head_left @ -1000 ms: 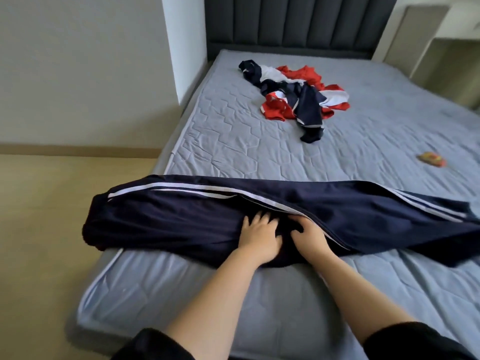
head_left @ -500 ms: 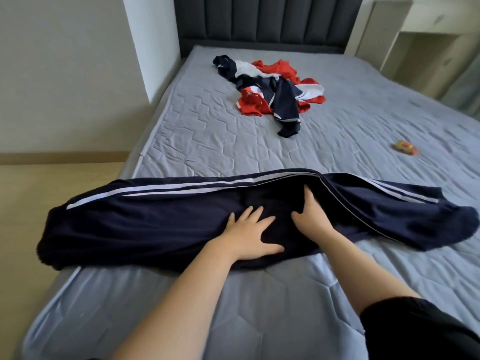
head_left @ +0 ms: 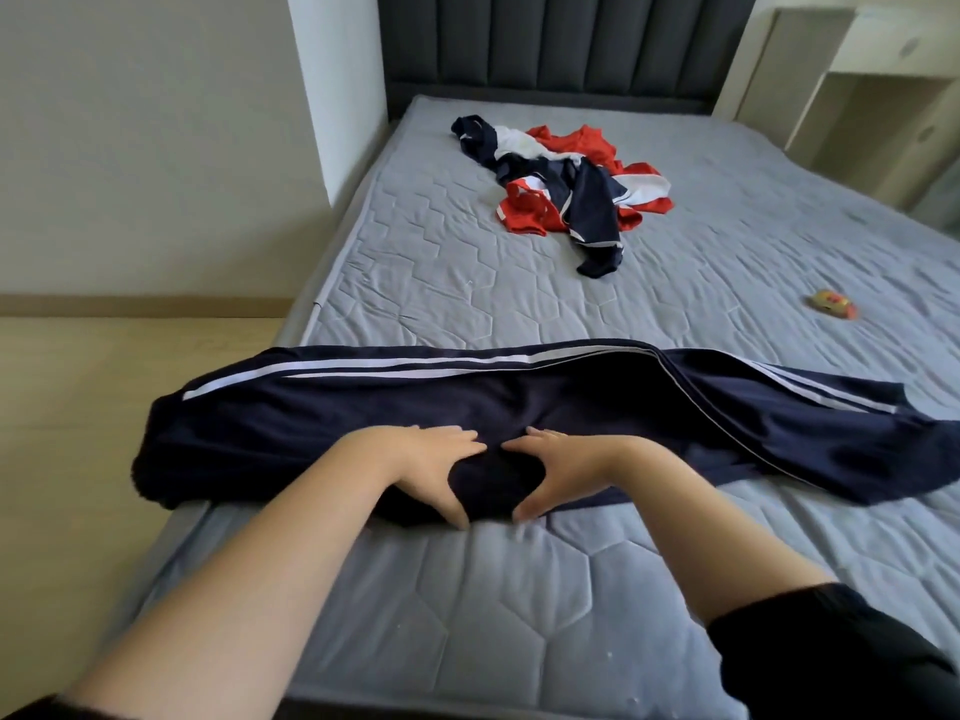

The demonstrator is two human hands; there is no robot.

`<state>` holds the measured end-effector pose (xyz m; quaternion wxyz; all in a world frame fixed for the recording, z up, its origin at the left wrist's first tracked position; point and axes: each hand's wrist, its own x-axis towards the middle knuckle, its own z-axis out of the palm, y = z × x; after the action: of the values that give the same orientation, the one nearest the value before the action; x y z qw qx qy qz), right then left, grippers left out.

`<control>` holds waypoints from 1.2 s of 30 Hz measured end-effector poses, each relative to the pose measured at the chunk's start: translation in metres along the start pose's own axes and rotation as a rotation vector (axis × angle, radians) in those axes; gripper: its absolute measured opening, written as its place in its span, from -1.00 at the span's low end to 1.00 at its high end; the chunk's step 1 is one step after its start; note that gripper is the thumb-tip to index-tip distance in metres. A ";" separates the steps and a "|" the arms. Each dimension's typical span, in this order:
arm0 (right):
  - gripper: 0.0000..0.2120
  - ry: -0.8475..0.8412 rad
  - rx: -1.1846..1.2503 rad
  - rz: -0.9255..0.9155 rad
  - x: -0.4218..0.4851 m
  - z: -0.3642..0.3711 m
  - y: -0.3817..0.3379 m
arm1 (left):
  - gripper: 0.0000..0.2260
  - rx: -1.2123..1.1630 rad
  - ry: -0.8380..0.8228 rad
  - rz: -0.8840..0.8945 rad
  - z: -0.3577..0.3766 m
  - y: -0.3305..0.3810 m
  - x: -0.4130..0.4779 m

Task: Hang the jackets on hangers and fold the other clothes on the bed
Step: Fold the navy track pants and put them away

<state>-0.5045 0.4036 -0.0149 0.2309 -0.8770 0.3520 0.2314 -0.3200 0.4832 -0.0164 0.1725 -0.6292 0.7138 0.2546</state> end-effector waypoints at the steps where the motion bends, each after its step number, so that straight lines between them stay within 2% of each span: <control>1: -0.01 -0.037 -0.089 0.012 0.007 0.006 -0.011 | -0.09 0.034 -0.025 -0.049 0.004 -0.014 -0.008; 4: 0.00 0.005 -0.249 0.049 0.026 0.022 -0.040 | -0.15 0.016 0.008 -0.100 0.022 -0.040 -0.024; 7: -0.25 0.203 -0.243 0.023 0.041 0.034 -0.064 | -0.27 0.037 0.244 -0.076 0.041 -0.054 -0.032; 10: -0.55 0.389 -0.315 -0.023 0.052 0.043 -0.075 | -0.27 0.180 0.532 -0.012 0.063 -0.078 -0.041; 12: -0.60 0.460 -0.319 -0.073 0.059 0.042 -0.079 | -0.26 0.270 0.689 -0.014 0.074 -0.100 -0.046; 13: -0.59 0.488 -0.305 -0.096 0.062 0.040 -0.082 | -0.26 0.302 0.716 -0.062 0.077 -0.109 -0.048; 18: -0.53 0.555 -0.188 -0.245 0.073 0.038 -0.115 | -0.33 0.230 0.719 -0.225 0.081 -0.134 -0.068; 22: -0.46 0.535 -0.132 -0.355 0.078 0.043 -0.150 | -0.48 0.134 0.666 -0.530 0.086 -0.155 -0.084; 24: -0.49 0.525 -0.102 -0.353 0.084 0.042 -0.166 | -0.50 0.049 0.683 -0.654 0.092 -0.163 -0.086; 26: -0.55 0.518 -0.094 -0.303 0.088 0.038 -0.174 | -0.48 -0.026 0.665 -0.693 0.096 -0.169 -0.085; 28: -0.56 0.499 -0.141 -0.263 0.087 0.034 -0.170 | -0.43 -0.041 0.683 -0.610 0.092 -0.165 -0.081; 32: -0.58 0.518 -0.217 -0.196 0.070 0.037 -0.119 | -0.35 0.016 0.729 -0.248 0.071 -0.125 -0.063; 36: -0.40 0.467 -0.189 -0.073 0.047 0.039 -0.059 | -0.39 0.125 0.723 -0.003 0.062 -0.080 -0.034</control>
<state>-0.4406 0.4397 -0.0576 0.0685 -0.9365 0.3408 0.0460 -0.2410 0.5403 -0.0589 -0.0524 -0.6677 0.7420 -0.0284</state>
